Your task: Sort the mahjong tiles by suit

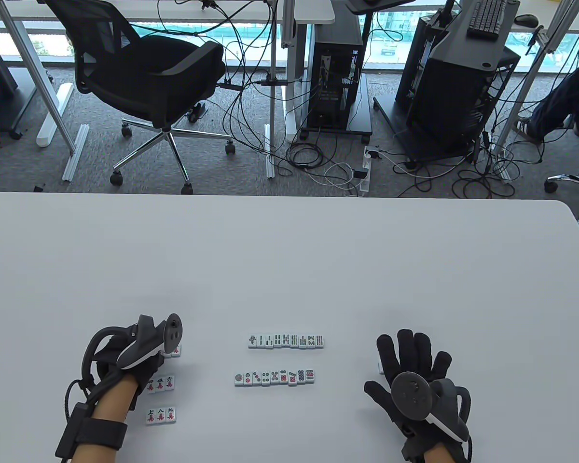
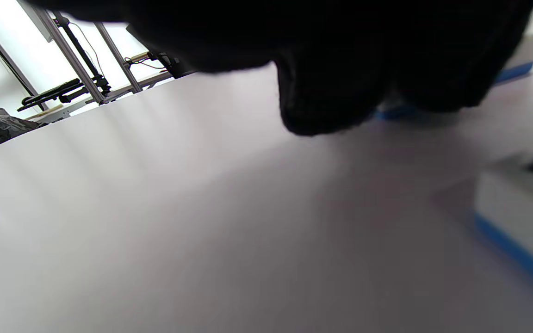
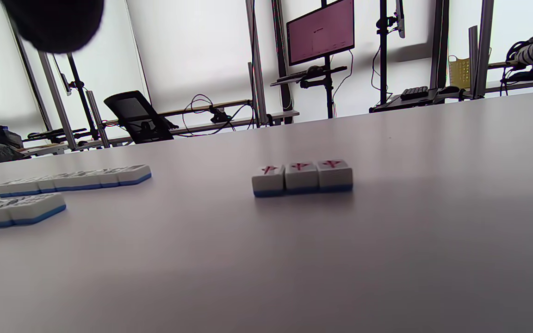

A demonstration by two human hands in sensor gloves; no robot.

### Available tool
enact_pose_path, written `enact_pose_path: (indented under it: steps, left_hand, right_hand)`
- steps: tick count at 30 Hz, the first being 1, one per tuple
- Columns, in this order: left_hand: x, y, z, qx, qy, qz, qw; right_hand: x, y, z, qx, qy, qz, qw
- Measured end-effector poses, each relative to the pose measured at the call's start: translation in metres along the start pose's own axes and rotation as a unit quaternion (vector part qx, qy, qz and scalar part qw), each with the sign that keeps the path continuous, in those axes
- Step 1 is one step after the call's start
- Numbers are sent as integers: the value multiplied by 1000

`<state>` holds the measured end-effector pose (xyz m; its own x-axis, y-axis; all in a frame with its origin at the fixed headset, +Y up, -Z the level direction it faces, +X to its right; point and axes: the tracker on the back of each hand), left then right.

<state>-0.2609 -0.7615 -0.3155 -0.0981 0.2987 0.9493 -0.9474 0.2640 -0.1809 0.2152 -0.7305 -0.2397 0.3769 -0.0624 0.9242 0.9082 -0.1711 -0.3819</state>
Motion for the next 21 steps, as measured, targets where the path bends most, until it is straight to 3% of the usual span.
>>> enact_pose_path:
  steps: [7, 12, 16, 21]
  left_hand:
    - [5, 0, -2, -1, -10, 2, 1000]
    - [26, -3, -28, 55, -72, 10, 996]
    - [46, -38, -42, 69, -91, 88, 989]
    - [74, -103, -31, 60, -88, 207, 973]
  right_hand:
    - [0, 1, 1, -5, -1, -2, 1000]
    - [-1, 1, 1, -8, 3, 1, 1000]
    - [-1, 0, 0, -5, 1, 4, 1000]
    - [0, -2, 2, -7, 7, 9, 1000]
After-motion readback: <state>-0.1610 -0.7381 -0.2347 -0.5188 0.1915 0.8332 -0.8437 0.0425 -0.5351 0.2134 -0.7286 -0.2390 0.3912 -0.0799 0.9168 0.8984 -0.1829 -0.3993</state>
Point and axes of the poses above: the tracker on the back of each hand, its own y axis roughly to the little-finger side, its own x axis roughly from the fingertips to the wrist, z = x × y, and after that the axes turned 12 degrees about z, right-handed
